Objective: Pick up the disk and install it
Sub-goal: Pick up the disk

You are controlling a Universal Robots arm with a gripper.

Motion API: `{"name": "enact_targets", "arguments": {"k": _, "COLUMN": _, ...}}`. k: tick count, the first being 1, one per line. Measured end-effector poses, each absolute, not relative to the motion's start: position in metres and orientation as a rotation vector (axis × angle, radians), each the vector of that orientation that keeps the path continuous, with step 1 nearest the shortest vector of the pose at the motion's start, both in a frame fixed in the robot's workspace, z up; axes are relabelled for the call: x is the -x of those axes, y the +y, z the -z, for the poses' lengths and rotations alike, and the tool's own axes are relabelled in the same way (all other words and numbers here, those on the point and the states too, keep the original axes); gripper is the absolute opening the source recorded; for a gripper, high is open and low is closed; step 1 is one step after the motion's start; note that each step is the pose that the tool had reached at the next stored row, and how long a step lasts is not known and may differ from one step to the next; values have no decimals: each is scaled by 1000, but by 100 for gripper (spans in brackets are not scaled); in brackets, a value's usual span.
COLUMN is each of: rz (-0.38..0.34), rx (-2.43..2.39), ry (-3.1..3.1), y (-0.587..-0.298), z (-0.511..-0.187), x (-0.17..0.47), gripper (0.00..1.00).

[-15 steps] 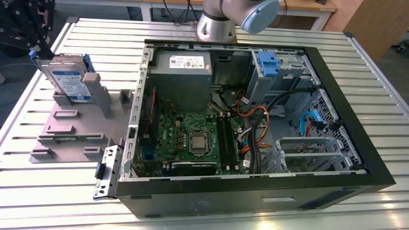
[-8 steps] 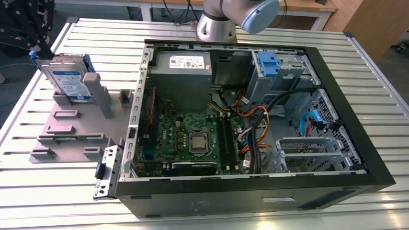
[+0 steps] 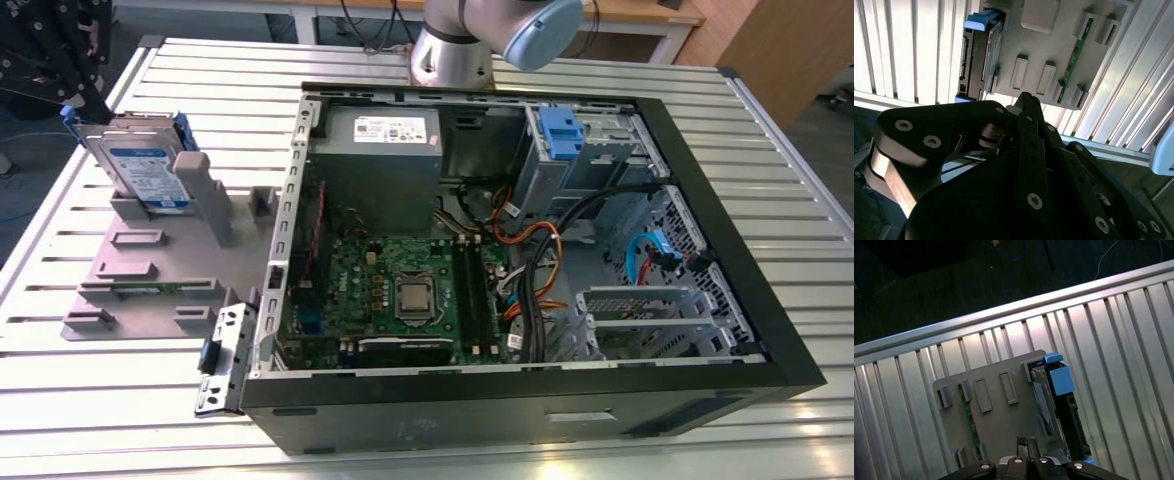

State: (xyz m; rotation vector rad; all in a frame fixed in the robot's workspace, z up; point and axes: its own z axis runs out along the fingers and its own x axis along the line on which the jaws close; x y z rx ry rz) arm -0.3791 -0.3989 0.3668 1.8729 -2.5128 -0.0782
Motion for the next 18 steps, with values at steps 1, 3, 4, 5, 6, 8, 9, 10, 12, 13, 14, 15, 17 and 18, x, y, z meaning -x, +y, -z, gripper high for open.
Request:
{"name": "enact_targets", "arguments": {"k": 1, "rz": 78, "rx": -1876, "ry": -2510, "y": -399, "z": -367, "x": 379, "gripper": 11}}
{"name": "enact_targets", "arguments": {"k": 3, "rz": 78, "rx": -1884, "ry": -2505, "y": -399, "z": -367, "x": 379, "gripper": 11}}
{"name": "enact_targets", "arguments": {"k": 4, "rz": 78, "rx": -1887, "ry": -2502, "y": -399, "z": -367, "x": 379, "gripper": 11}}
{"name": "enact_targets", "arguments": {"k": 5, "rz": 78, "rx": -1890, "ry": -2499, "y": -399, "z": -367, "x": 379, "gripper": 11}}
{"name": "enact_targets", "arguments": {"k": 6, "rz": 78, "rx": -1894, "ry": -2497, "y": -399, "z": -367, "x": 379, "gripper": 11}}
{"name": "enact_targets", "arguments": {"k": 8, "rz": 78, "rx": -1901, "ry": -2491, "y": -399, "z": -367, "x": 379, "gripper": 11}}
{"name": "enact_targets", "arguments": {"k": 9, "rz": 78, "rx": -1904, "ry": -2489, "y": -399, "z": -367, "x": 379, "gripper": 11}}
{"name": "enact_targets", "arguments": {"k": 10, "rz": 78, "rx": -1907, "ry": -2486, "y": -399, "z": -367, "x": 379, "gripper": 11}}
{"name": "enact_targets", "arguments": {"k": 12, "rz": 78, "rx": -1913, "ry": -2482, "y": -399, "z": -367, "x": 379, "gripper": 11}}
{"name": "enact_targets", "arguments": {"k": 13, "rz": 78, "rx": -1915, "ry": -2480, "y": -399, "z": -367, "x": 379, "gripper": 11}}
{"name": "enact_targets", "arguments": {"k": 14, "rz": 78, "rx": -1918, "ry": -2477, "y": -399, "z": -367, "x": 379, "gripper": 11}}
{"name": "enact_targets", "arguments": {"k": 15, "rz": 78, "rx": -1921, "ry": -2475, "y": -399, "z": -367, "x": 379, "gripper": 11}}
{"name": "enact_targets", "arguments": {"k": 17, "rz": 78, "rx": -1927, "ry": -2470, "y": -399, "z": -367, "x": 379, "gripper": 11}}
{"name": "enact_targets", "arguments": {"k": 18, "rz": 78, "rx": -1930, "ry": -2467, "y": -399, "z": -367, "x": 379, "gripper": 11}}
